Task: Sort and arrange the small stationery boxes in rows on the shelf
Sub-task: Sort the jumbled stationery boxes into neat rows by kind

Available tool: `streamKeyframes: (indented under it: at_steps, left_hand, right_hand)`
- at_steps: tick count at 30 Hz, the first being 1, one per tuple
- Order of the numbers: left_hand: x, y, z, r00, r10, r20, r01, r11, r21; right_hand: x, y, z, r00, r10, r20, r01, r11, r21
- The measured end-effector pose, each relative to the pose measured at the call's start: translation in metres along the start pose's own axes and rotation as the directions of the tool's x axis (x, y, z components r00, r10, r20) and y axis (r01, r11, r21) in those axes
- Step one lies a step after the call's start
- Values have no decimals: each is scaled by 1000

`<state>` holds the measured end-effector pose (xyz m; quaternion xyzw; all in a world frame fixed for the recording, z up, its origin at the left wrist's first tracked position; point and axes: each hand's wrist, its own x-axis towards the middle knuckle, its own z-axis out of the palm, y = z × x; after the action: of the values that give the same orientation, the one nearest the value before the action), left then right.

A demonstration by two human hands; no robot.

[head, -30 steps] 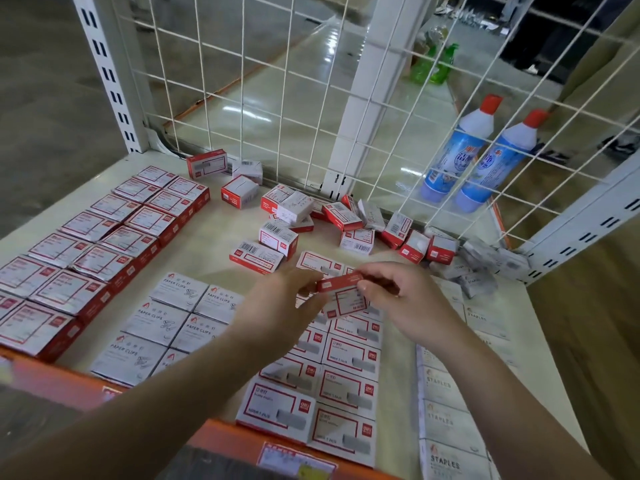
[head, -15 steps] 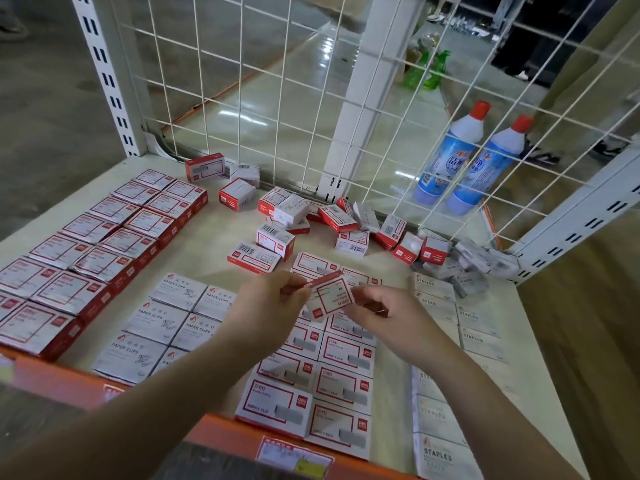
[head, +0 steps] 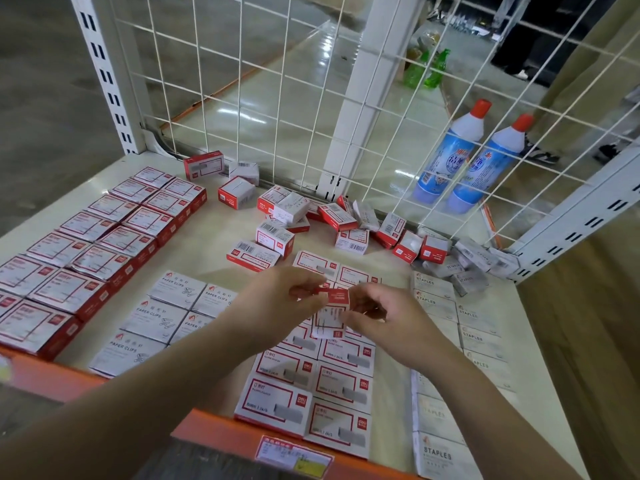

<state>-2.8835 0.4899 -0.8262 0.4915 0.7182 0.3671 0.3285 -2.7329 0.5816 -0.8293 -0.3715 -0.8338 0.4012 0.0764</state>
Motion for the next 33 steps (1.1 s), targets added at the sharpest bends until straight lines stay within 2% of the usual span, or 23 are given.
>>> streamKeyframes:
  at_steps: [3, 7, 11, 17, 22, 27, 33]
  left_hand:
    - [1, 4, -3, 1000, 9, 26, -11, 995, 95]
    - [2, 3, 0, 999, 31, -29, -23, 972, 234]
    - [3, -2, 4, 985, -15, -172, 44, 986, 163]
    - [0, -9, 11, 941, -132, -311, 150, 988, 32]
    - [-2, -20, 15, 944, -205, -259, 184, 978, -102]
    - [-6, -24, 18, 978, -133, -161, 129, 991, -33]
    - [-5, -23, 17, 984, -97, -148, 91, 995, -47]
  right_hand:
    - [1, -1, 1, 1000, 1, -9, -1, 1000, 13]
    - [0, 1, 6, 999, 44, 1, -44, 997, 57]
    - [-2, 1, 19, 995, 83, 52, -82, 997, -11]
    - [-1, -6, 29, 997, 47, -63, -42, 997, 70]
    - [0, -8, 24, 987, -9, -162, 17, 999, 51]
    - [-2, -5, 21, 968, -98, -233, 100, 995, -3]
    - [-9, -6, 20, 965, -107, -241, 107, 994, -14]
